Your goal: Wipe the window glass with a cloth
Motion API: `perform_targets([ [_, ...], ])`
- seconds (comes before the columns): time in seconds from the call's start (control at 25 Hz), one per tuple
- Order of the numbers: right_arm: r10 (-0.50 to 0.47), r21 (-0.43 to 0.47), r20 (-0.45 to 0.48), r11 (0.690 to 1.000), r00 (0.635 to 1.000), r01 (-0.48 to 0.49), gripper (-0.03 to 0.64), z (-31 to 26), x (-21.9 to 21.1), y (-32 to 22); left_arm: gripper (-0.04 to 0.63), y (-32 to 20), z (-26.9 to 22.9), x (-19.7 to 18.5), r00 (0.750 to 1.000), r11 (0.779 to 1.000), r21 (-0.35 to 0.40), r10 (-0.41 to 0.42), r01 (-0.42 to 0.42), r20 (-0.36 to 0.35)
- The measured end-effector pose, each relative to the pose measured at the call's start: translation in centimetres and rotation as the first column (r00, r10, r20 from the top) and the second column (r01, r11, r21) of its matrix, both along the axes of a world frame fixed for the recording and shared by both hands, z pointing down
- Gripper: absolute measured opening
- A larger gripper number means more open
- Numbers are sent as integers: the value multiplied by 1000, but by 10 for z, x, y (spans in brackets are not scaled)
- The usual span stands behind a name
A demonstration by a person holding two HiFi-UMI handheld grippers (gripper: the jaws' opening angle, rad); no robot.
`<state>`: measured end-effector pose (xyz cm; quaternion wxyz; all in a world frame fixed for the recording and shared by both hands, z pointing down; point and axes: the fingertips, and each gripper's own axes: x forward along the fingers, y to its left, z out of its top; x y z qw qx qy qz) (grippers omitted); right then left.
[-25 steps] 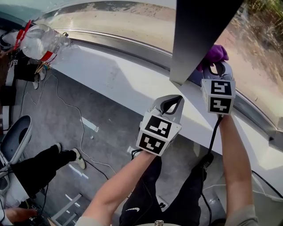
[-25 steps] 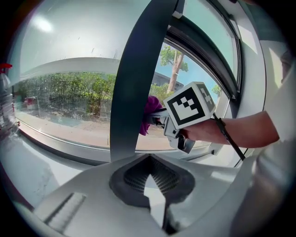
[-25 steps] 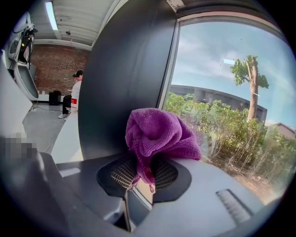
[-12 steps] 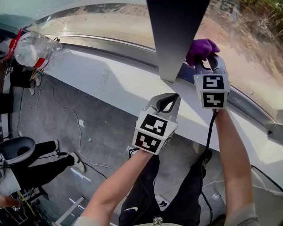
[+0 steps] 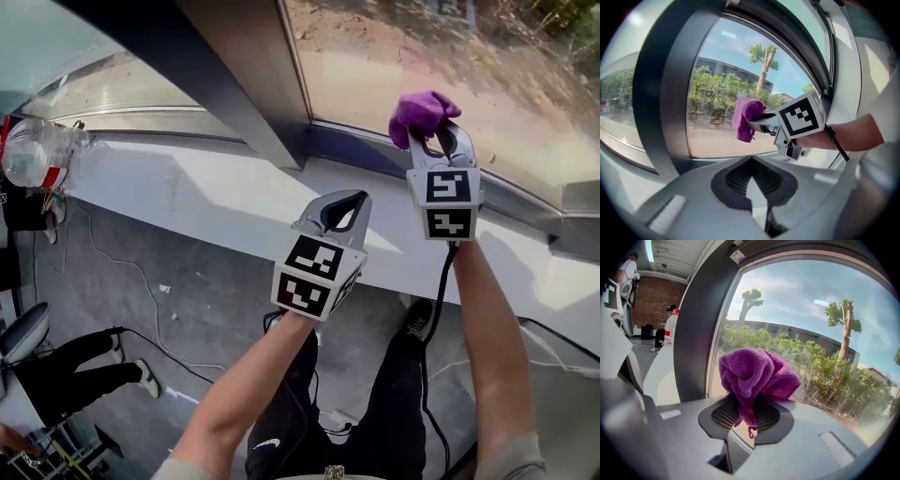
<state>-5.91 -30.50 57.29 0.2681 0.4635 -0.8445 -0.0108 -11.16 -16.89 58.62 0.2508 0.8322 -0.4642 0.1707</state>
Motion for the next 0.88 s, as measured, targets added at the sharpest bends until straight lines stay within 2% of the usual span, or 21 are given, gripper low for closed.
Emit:
perform_targets([
  [0.4, 188, -7, -38, 982, 982, -188, 104, -4, 195, 10, 0, -2, -10, 151, 991, 991, 17, 134, -134, -30],
  [0.68, 270, -6, -61, 963, 961, -271, 104, 16, 324, 13, 0, -7, -1, 254, 979, 979, 21, 203, -202, -24],
  [0.88, 352, -14, -63, 935, 934, -353, 103, 29, 418, 18, 0, -11, 7, 328, 966, 966, 29, 257, -256, -10],
])
